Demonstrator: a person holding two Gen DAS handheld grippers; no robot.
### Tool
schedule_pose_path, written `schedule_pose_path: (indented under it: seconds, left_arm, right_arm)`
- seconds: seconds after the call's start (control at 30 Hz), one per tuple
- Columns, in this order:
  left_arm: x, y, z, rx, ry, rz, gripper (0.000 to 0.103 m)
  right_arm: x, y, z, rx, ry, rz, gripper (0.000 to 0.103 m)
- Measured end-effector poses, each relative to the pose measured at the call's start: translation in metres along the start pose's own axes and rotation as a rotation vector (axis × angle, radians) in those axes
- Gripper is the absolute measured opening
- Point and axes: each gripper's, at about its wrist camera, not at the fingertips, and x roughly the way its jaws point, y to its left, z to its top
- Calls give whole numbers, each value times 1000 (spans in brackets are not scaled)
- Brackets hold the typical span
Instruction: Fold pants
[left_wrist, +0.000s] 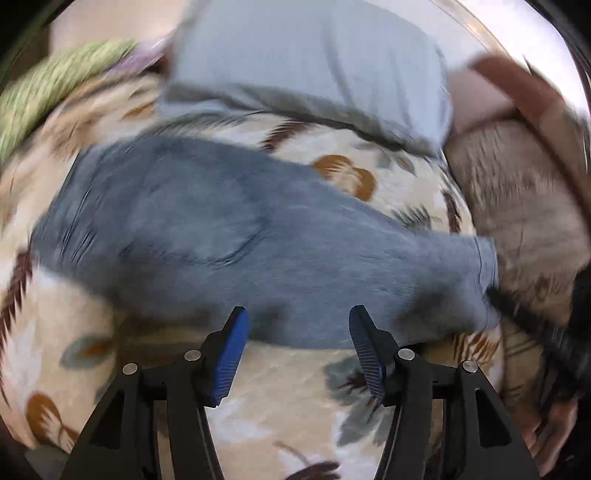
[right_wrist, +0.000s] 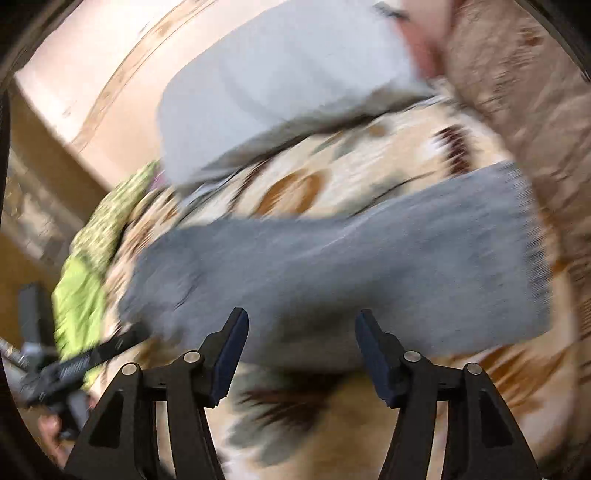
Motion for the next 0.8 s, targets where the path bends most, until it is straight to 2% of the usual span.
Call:
schedule_pose_path:
  seconds: [0.1,0.2,0.3,0.47,0.57,0.67,0.8]
  left_arm:
    - [18,-42,-1,49,37,-70,57]
    - [47,-102,-6,211,91,-80,57]
    - [74,-145,-12,323,167,-108,56]
    - [113,-214,-22,584,192,-103,55]
    - [141,-240,-32,725,203,-38,55]
    - [163,-256,-36,792,198,-6,54]
    - [167,-270,-28,797,195,-35,51]
  right_arm:
    - [-8,-58,23,128,-27,-38,63]
    - [-11,-110,32,237,-29,-70,63]
    - [-19,-148,28,302,-46,-131,63]
    - [-17,-162,30,335,-10,-97,63]
    - [-8,-170,43,314,28,-112,63]
    - [8,-180,44,352,71,-82,61]
    - [1,-186,39,386,55,-20,61]
